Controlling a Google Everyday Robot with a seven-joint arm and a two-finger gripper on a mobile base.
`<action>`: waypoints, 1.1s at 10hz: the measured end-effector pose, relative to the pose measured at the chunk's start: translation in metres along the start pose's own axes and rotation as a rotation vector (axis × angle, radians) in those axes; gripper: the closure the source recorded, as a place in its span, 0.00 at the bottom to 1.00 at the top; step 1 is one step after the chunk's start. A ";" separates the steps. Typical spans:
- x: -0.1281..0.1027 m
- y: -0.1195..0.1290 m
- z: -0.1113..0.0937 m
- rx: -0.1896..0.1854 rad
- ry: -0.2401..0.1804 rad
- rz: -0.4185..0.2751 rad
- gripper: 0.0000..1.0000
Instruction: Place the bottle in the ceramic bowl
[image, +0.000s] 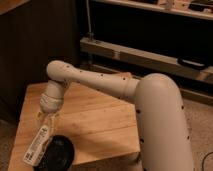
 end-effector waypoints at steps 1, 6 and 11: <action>0.003 0.011 0.005 0.001 0.011 0.013 0.39; 0.013 0.067 0.057 0.005 0.043 0.069 0.23; 0.038 0.086 0.076 -0.002 0.032 0.263 0.23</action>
